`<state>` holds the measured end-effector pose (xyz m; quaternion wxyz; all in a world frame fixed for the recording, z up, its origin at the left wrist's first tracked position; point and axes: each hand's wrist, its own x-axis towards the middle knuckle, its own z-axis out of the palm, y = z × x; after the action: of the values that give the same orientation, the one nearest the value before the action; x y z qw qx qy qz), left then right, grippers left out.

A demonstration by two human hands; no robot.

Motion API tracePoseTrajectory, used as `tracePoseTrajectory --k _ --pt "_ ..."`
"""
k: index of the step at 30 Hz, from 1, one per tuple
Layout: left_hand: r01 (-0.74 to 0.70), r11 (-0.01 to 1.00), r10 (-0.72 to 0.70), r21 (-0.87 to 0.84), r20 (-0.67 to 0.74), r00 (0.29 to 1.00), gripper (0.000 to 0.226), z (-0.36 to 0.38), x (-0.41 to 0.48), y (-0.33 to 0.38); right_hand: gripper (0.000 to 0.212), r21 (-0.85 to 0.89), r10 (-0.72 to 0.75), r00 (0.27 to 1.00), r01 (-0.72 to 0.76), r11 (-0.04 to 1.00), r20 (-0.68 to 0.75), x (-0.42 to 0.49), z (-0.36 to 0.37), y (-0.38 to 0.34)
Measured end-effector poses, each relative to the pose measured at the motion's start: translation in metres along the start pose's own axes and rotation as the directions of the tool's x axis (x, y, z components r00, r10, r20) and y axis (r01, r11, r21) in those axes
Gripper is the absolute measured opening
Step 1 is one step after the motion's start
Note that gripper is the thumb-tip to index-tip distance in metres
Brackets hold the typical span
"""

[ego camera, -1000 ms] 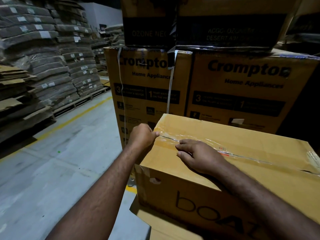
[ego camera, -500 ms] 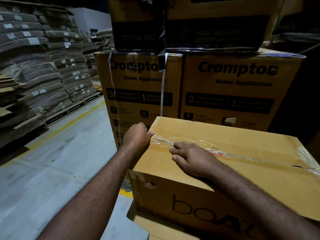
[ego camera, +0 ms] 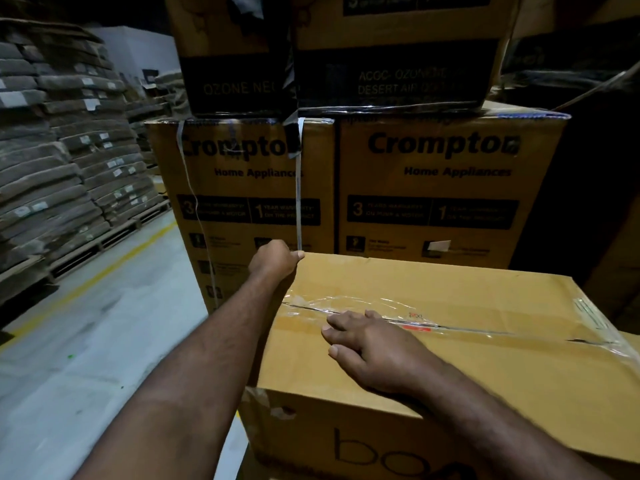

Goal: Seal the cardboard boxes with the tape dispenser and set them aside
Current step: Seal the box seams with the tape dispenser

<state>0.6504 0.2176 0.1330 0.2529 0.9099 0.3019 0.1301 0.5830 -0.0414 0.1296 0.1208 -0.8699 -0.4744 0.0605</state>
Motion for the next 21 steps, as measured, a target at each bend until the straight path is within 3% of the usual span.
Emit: tracePoseTrajectory --k 4,11,16,21 --pt "-0.061 0.995 0.065 -0.076 0.054 0.996 0.039 0.002 0.008 0.002 0.047 0.065 0.034 0.999 -0.031 0.997 -0.039 0.002 0.001 0.001" --pt "-0.37 0.915 0.338 0.162 0.195 0.921 0.043 -0.003 -0.015 -0.027 0.045 0.123 0.049 0.997 -0.041 0.992 -0.058 0.008 0.003 0.005" --pt "-0.392 0.901 0.355 0.186 0.202 0.913 0.047 -0.006 -0.029 -0.038 0.045 0.113 0.03 0.998 -0.023 0.993 -0.059 0.011 0.004 0.003" --pt "-0.494 0.801 0.467 0.339 0.163 0.869 0.039 -0.006 -0.038 -0.029 0.046 0.118 0.026 0.998 -0.019 0.993 -0.062 0.007 0.004 0.007"
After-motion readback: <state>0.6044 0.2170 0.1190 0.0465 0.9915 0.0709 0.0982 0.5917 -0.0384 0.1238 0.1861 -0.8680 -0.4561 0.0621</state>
